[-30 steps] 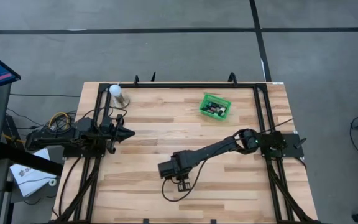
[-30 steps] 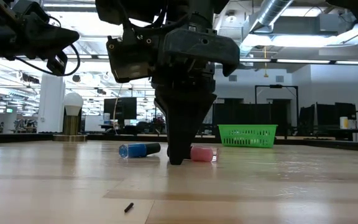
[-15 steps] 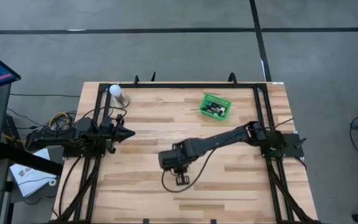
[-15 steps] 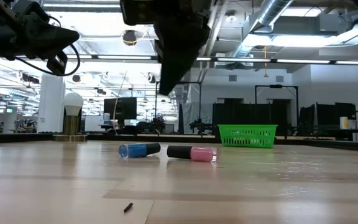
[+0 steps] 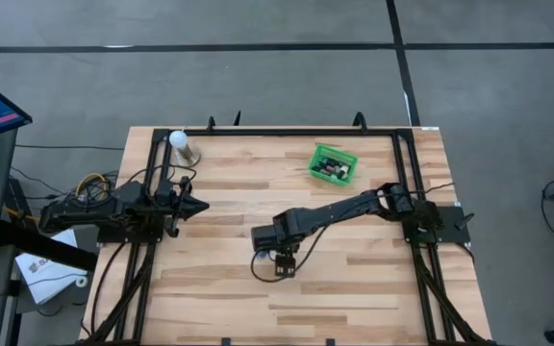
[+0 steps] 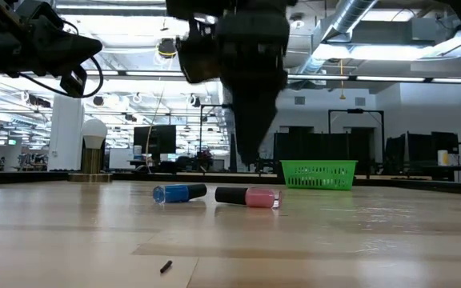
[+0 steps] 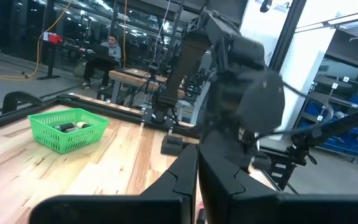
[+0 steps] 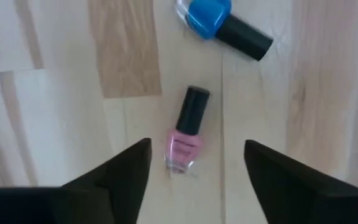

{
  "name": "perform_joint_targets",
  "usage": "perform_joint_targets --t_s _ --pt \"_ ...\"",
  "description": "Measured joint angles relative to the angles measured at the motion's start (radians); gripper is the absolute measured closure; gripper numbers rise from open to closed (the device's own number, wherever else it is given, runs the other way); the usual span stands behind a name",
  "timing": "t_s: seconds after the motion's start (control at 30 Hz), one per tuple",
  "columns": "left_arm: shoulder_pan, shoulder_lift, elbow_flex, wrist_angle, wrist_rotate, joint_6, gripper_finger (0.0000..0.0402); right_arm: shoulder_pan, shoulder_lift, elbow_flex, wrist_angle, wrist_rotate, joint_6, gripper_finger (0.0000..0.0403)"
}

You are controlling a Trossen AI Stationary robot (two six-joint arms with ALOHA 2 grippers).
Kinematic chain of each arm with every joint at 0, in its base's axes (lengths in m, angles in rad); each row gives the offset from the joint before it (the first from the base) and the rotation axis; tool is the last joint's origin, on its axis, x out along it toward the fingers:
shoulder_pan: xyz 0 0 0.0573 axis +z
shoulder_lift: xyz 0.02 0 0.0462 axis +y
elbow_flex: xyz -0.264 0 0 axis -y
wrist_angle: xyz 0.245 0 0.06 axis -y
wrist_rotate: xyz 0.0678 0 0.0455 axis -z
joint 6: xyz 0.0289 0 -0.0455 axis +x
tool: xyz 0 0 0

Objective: Pick & Place Nail Polish
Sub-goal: Put the pink nail polish into the green bin

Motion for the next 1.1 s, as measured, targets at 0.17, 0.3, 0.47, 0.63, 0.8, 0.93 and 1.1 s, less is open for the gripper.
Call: perform_joint_targets --t_s 0.17,0.3,0.47,0.63,0.8,0.93,1.1 --pt "0.0 0.0 0.0 0.0 0.0 0.0 0.0393 0.018 0.0 -0.054 0.089 -0.001 0.052 0.0139" --pt "0.0 0.0 0.0 0.0 0.0 0.0 0.0393 0.021 -0.001 -0.116 0.156 0.006 0.115 0.0143" --pt "0.0 0.0 0.0 0.0 0.0 0.0 0.0393 0.019 -0.008 -0.209 0.222 0.011 0.186 0.0156" --pt "0.0 0.0 0.0 0.0 0.0 0.0 0.0393 0.039 -0.008 -0.228 0.228 0.067 0.191 0.0229" --pt "0.0 0.0 0.0 0.0 0.0 0.0 0.0393 0.039 -0.007 -0.227 0.232 0.059 0.213 0.0355" --pt "0.0 0.0 0.0 0.0 0.0 0.0 0.0393 0.04 -0.006 -0.227 0.235 0.047 0.214 0.0368" --pt "0.0 0.0 0.0 0.0 0.0 0.0 0.0393 0.04 0.002 -0.175 0.196 0.048 0.174 0.0366"
